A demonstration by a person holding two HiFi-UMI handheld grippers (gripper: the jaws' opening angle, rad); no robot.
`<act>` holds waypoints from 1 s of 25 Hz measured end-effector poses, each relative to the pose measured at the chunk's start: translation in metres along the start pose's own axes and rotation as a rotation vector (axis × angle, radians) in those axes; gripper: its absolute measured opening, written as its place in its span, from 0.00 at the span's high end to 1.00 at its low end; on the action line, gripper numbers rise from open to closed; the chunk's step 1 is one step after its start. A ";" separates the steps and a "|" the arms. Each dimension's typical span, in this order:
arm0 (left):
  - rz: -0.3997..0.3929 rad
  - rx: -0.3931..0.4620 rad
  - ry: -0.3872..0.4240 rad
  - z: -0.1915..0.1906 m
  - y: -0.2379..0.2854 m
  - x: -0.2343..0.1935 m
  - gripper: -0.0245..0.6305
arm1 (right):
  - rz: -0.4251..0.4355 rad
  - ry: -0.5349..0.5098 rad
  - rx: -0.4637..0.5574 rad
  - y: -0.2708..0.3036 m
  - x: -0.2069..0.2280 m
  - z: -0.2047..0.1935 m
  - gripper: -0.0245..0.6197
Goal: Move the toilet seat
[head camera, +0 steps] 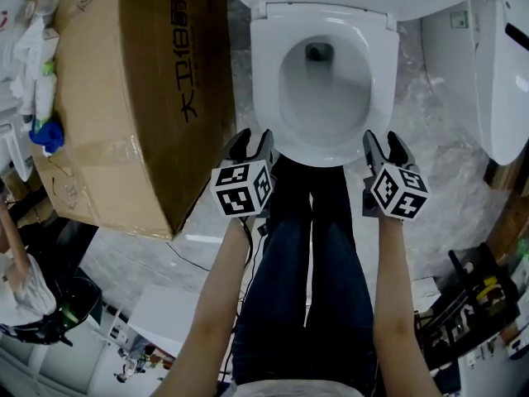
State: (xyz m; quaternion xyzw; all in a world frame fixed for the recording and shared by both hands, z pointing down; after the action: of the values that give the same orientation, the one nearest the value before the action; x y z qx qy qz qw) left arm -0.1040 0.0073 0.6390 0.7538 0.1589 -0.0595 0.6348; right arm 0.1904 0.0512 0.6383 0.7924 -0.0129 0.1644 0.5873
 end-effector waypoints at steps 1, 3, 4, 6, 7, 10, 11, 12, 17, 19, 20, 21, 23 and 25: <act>0.003 -0.006 -0.004 -0.001 0.004 -0.002 0.68 | 0.001 0.010 0.001 0.003 0.002 -0.002 0.57; 0.007 -0.014 -0.017 -0.004 0.013 -0.004 0.65 | -0.001 0.026 -0.001 0.010 0.009 -0.005 0.56; 0.006 -0.018 -0.027 -0.006 0.018 -0.004 0.64 | -0.007 0.030 -0.007 0.012 0.012 -0.008 0.55; -0.002 -0.031 -0.040 -0.009 0.026 -0.004 0.63 | -0.030 0.037 -0.021 0.018 0.019 -0.013 0.55; -0.008 -0.037 -0.042 -0.010 0.030 -0.003 0.63 | -0.043 0.041 -0.024 0.021 0.023 -0.015 0.55; -0.029 -0.047 -0.059 -0.011 0.042 -0.003 0.63 | -0.070 0.051 -0.037 0.029 0.031 -0.022 0.55; -0.033 -0.049 -0.070 -0.012 0.045 -0.004 0.63 | -0.074 0.053 -0.041 0.031 0.033 -0.024 0.55; -0.034 -0.052 -0.079 -0.013 0.048 -0.004 0.62 | -0.075 0.056 -0.044 0.033 0.034 -0.026 0.55; -0.018 -0.080 -0.068 -0.018 0.063 -0.004 0.58 | -0.084 0.081 -0.043 0.044 0.042 -0.025 0.52; -0.017 -0.090 -0.077 -0.021 0.069 -0.004 0.57 | -0.078 0.096 -0.051 0.049 0.045 -0.025 0.51; -0.017 -0.096 -0.083 -0.023 0.071 -0.005 0.56 | -0.073 0.105 -0.055 0.051 0.047 -0.026 0.50; -0.018 -0.103 -0.085 -0.025 0.073 -0.005 0.54 | -0.070 0.115 -0.057 0.053 0.048 -0.026 0.50; -0.015 -0.114 -0.076 -0.028 0.076 -0.006 0.53 | -0.067 0.128 -0.054 0.058 0.050 -0.027 0.50; -0.004 -0.116 -0.072 -0.029 0.079 -0.006 0.53 | -0.065 0.125 -0.057 0.062 0.051 -0.027 0.50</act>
State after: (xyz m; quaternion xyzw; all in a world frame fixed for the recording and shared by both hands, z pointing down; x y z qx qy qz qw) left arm -0.0885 0.0234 0.7200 0.7128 0.1407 -0.0787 0.6826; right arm 0.2184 0.0662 0.7168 0.7634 0.0449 0.1941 0.6144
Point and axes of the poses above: the fingertips, and each gripper's own axes: y forward along the fingers, x to its right, z out of its top, the point moved 5 cm from there along -y, backward along the fingers, and after that the axes turned 12 degrees about -x, right-handed, at the moved point
